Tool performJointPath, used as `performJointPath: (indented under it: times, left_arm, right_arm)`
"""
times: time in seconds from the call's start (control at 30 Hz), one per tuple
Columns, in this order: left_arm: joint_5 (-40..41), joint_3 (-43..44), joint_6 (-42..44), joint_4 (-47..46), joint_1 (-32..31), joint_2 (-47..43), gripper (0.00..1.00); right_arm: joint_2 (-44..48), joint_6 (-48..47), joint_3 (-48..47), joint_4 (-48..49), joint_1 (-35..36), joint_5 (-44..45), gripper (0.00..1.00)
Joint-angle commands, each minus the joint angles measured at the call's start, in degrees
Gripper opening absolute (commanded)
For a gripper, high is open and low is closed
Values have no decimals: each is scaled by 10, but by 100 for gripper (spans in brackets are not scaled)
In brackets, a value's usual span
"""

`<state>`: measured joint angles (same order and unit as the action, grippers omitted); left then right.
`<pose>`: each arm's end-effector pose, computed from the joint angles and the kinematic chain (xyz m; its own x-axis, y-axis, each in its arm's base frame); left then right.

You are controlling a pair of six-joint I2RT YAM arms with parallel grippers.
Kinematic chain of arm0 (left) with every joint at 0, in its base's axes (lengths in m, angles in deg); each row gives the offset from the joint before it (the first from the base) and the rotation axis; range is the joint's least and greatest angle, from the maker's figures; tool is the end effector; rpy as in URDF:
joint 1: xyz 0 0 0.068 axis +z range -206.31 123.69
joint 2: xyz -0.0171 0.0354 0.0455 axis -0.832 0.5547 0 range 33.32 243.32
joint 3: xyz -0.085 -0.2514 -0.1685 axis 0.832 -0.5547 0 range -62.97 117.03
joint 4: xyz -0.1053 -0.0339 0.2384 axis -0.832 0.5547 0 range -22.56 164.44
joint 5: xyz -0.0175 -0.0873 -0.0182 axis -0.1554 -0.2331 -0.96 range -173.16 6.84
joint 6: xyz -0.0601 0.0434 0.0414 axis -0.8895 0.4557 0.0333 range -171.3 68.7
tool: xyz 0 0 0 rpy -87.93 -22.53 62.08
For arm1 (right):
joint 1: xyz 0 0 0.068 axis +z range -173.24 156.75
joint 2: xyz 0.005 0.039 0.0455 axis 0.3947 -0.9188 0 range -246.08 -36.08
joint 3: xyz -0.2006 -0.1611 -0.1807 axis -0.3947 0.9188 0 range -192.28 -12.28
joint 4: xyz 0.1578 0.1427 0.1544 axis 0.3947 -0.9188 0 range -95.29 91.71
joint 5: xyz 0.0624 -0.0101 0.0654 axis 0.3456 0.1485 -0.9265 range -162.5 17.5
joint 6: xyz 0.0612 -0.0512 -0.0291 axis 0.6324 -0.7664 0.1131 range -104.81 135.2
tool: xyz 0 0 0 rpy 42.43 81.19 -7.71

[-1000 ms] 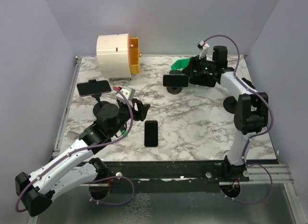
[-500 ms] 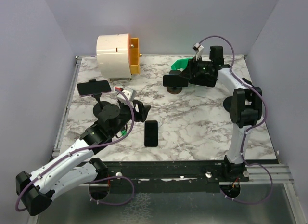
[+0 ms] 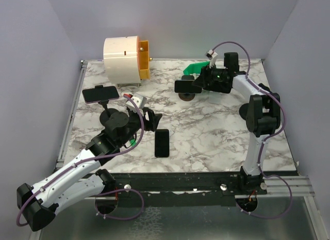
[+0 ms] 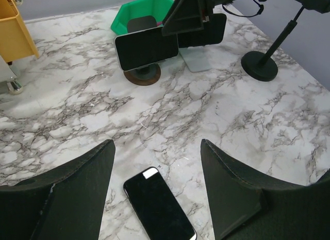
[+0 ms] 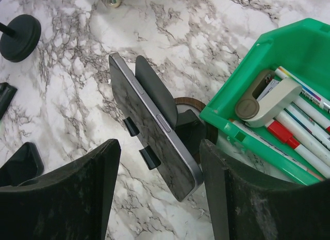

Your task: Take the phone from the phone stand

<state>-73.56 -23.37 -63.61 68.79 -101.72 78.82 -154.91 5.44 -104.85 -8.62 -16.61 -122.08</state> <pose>0.1511 -0.1356 0.3480 -0.2115 -0.0849 -0.9737 0.5537 0.8105 -0.1910 0.5038 0.1158 0.2541 -0.4678 -0.1651 -0.8683 -0.7725 0.5536 0.3110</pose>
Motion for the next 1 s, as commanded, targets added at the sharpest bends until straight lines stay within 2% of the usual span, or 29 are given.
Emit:
performJointPath:
  times: [0.0,0.43,0.97]
  left_arm:
    - [-4,-4,8,-11,-2,-8,69]
    - [-4,-4,8,-11,-2,-10,69]
    - [-4,-4,9,-11,-3,-11,69]
  right_arm:
    - [4,-7,11,-13,-3,-7,67]
    - [11,3,21,-1,6,-3,62]
    - [3,0,27,-4,11,14,41]
